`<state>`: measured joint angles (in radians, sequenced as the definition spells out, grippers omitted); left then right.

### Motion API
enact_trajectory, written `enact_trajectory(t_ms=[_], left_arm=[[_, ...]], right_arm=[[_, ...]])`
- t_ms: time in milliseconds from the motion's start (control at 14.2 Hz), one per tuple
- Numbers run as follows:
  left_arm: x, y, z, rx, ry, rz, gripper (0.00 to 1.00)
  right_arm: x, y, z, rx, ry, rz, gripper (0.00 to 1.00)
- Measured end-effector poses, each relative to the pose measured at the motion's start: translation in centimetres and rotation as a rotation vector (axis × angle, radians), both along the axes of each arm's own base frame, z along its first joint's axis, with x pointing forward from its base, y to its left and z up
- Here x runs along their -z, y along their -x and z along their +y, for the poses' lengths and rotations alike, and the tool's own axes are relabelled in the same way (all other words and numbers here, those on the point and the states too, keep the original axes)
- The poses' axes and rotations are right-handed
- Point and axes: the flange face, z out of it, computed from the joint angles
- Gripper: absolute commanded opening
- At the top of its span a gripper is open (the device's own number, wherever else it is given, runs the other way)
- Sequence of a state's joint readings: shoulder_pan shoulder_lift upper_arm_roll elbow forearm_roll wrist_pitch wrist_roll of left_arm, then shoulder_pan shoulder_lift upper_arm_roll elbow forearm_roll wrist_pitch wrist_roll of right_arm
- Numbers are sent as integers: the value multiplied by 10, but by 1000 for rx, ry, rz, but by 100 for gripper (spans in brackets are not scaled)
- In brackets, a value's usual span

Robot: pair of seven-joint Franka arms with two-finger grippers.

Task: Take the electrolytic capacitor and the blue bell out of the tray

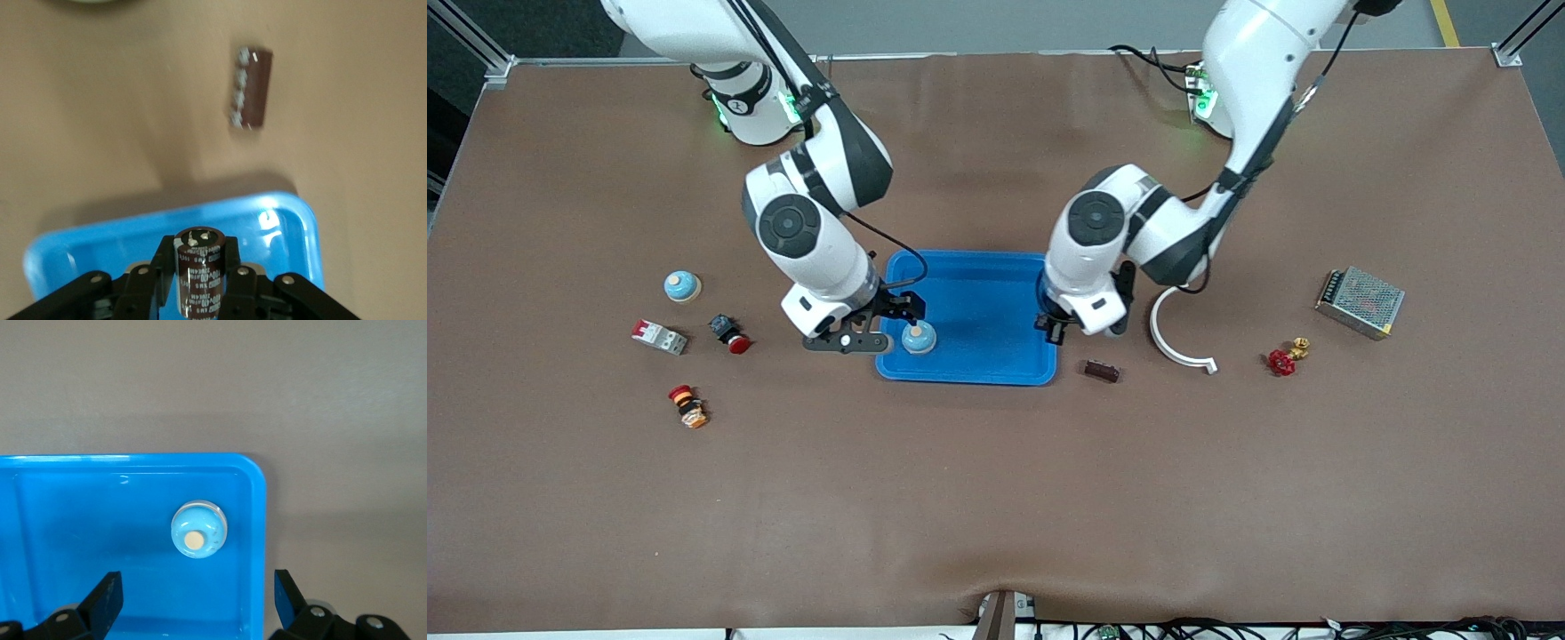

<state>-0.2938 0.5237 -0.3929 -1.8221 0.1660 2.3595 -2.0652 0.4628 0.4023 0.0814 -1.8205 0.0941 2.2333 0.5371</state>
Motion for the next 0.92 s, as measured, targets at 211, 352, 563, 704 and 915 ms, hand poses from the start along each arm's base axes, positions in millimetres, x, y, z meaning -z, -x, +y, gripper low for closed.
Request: enact_trajectory(t_ms=[211, 352, 563, 704, 915], left_arm=[[0, -8, 73, 15, 6, 42, 0], [6, -11, 120, 26, 6, 54, 0], [18, -12, 181, 44, 1, 50, 0], [25, -12, 212, 65, 0, 44, 0], [34, -9, 251, 83, 7, 17, 0]], right_arm=[[16, -5, 2, 6, -5, -8, 100], [31, -6, 5, 6, -7, -11, 100], [58, 0, 19, -11, -6, -9, 100], [71, 4, 24, -18, 0, 2, 100], [84, 9, 31, -31, 8, 15, 100]])
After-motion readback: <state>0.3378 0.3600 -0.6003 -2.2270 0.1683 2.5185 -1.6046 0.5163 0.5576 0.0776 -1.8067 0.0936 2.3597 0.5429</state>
